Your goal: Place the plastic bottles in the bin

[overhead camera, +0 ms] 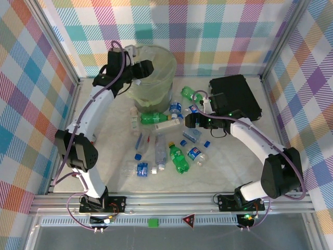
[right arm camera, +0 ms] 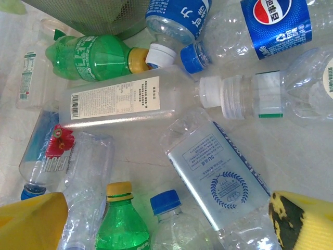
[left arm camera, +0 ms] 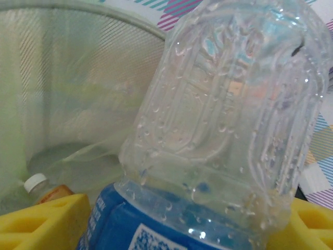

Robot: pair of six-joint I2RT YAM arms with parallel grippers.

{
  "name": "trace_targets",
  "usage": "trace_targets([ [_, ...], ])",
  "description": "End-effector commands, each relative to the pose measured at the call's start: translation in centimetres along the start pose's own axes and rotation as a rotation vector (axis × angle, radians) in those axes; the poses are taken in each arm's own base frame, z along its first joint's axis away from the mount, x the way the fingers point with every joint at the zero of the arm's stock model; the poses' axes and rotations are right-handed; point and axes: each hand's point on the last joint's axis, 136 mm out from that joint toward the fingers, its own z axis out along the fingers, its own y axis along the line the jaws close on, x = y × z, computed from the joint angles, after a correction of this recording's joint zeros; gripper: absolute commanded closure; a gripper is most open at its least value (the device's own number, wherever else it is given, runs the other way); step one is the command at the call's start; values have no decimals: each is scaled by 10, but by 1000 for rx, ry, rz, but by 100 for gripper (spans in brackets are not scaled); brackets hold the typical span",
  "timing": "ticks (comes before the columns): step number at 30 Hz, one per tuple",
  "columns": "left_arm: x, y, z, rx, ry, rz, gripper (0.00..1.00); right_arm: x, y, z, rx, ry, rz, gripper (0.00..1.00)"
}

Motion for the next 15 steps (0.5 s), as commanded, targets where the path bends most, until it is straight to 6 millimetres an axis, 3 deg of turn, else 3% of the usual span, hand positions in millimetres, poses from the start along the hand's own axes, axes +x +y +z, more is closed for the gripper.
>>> trace_targets([
  [1,-2,-7,7,14,38,21,57,4,-6,-4,26,-2,3,1],
  [8,-9,-4,33,-2,55,31,57,7,-13,-6,58,-1,-1,1],
  [15,10,19,68,-62,106,21,53,11,-19,-11,98,-11,-10,1],
])
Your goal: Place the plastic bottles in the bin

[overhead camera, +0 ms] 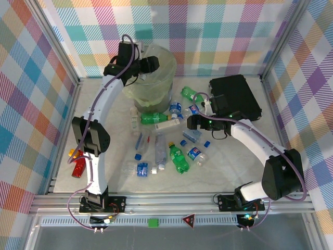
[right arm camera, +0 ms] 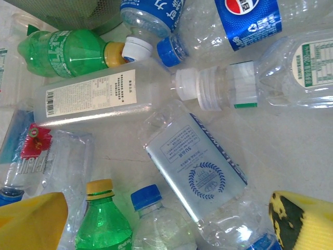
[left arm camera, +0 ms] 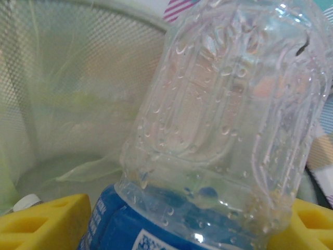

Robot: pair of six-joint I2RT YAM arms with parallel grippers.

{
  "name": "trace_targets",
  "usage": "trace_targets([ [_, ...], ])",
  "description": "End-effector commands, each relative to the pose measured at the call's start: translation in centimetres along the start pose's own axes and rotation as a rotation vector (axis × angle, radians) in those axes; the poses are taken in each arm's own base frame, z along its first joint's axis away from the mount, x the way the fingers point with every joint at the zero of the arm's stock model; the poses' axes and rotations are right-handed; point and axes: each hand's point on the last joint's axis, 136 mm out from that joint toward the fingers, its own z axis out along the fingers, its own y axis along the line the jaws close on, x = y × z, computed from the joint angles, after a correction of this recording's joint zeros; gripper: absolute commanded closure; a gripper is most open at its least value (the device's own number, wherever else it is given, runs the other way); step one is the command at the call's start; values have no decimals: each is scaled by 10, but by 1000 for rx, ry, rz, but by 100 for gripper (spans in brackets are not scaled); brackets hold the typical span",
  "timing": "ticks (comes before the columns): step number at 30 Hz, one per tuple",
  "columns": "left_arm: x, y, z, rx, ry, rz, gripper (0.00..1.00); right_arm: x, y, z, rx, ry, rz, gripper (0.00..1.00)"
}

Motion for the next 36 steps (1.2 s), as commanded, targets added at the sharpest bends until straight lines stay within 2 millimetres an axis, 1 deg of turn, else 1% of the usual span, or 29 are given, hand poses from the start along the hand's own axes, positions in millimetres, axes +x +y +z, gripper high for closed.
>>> trace_targets([
  [1,10,6,12,-30,34,6,52,4,-8,-10,35,-14,-14,1],
  [4,20,14,22,-47,60,-7,48,7,-12,-12,59,-13,-17,1],
  [5,22,15,24,-52,65,-10,45,8,-13,-14,64,-13,-20,1],
  [9,22,17,24,-63,63,-11,29,9,-16,-19,82,-27,-29,1],
  [13,13,13,15,-60,33,-5,8,9,-18,-21,96,-33,-36,1],
  [15,8,10,9,-59,14,-3,0,10,-19,-20,101,-33,-36,1],
  [22,-5,-2,-16,-51,-45,22,0,9,-19,-21,104,-32,-35,1],
  [25,-12,-7,-34,-54,-78,30,0,10,-21,-24,116,-36,-45,1],
  [28,-15,-5,-57,-93,-132,30,0,10,-27,-26,147,-44,-40,1],
  [30,-14,0,-77,-121,-179,28,0,11,-30,-24,162,-48,-26,1],
  [32,-7,8,-95,-151,-220,24,0,11,-35,-22,181,-55,0,1],
  [34,-1,14,-118,-167,-289,23,0,9,-36,-18,185,-56,21,1],
  [36,11,21,-136,-185,-323,26,0,8,-31,-12,156,-36,18,1],
])
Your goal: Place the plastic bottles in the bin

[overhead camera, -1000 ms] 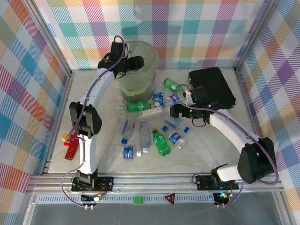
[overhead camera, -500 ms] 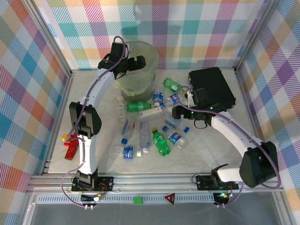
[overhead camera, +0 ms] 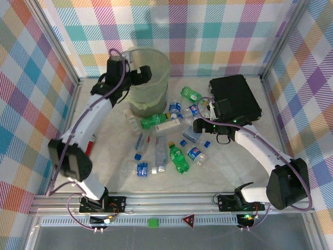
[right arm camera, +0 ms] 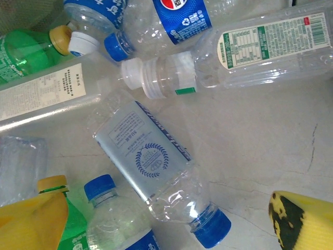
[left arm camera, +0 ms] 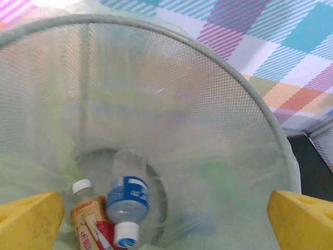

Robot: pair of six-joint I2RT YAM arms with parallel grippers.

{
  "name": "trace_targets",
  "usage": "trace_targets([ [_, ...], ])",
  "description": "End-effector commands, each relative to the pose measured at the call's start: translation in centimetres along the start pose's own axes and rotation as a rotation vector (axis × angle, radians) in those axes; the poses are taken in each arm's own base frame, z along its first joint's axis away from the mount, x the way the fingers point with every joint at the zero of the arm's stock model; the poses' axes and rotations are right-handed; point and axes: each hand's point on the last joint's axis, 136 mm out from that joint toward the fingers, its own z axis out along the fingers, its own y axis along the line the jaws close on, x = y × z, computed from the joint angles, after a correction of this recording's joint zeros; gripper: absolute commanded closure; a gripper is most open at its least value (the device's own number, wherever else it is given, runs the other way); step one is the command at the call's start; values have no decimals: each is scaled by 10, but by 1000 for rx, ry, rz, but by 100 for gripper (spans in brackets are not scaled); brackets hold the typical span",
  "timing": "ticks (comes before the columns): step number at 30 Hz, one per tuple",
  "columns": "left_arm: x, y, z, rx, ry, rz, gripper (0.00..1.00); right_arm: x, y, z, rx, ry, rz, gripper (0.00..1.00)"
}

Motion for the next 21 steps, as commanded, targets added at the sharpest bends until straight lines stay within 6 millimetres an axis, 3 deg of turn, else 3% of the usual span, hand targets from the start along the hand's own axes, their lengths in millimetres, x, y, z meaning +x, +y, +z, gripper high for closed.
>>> trace_targets([
  [1,-12,14,-33,-49,-142,-3,0,-4,4,9,-21,19,18,1],
  [5,1,24,-55,-67,-148,18,0,-2,18,23,-83,119,-24,1],
  [13,-5,26,-84,-71,-176,12,0,5,27,57,-150,215,-166,1],
  [16,7,36,-94,-97,-179,-3,0,6,29,68,-170,229,-208,1],
  [21,40,72,-111,-214,-182,-37,0,5,29,83,-169,263,-262,1],
])
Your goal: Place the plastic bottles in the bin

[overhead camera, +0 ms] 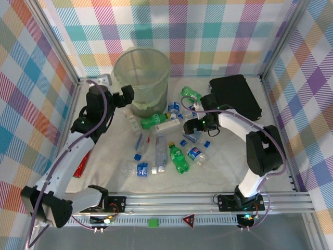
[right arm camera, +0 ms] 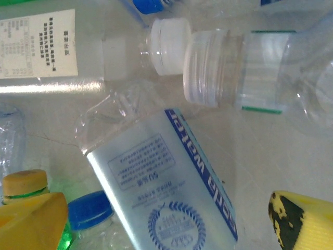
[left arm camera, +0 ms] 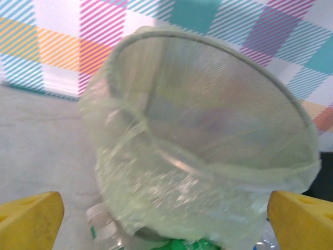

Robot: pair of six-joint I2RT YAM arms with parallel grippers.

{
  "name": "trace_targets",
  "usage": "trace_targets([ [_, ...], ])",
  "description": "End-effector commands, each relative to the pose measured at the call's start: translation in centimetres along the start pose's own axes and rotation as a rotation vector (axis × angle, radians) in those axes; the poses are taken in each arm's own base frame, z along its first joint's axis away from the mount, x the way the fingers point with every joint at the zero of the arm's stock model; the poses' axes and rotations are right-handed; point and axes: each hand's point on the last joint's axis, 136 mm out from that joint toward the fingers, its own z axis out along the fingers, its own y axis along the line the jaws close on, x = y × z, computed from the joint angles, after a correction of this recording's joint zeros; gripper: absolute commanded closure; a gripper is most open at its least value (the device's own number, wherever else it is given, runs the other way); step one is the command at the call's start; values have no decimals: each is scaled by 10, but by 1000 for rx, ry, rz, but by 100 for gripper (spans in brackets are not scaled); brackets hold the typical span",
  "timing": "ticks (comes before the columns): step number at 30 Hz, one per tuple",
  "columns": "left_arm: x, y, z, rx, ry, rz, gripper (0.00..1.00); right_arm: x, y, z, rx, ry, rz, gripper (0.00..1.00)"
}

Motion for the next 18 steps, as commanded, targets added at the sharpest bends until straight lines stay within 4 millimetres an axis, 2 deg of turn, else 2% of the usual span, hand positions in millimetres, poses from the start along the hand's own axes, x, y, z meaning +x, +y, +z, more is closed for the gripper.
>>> trace_targets([
  [1,12,27,-11,-96,-28,-29,0,-10,4,2,-20,6,-80,1],
  [3,22,39,-16,-128,-30,-55,0,-10,3,7,-15,23,-94,1],
  [7,46,50,-17,-139,-20,-141,0,-2,4,18,-6,67,-120,1],
  [12,89,53,1,-113,42,-279,0,6,2,30,37,104,-147,2],
  [18,125,47,26,-88,140,-350,0,7,-1,42,71,125,-166,7],
])
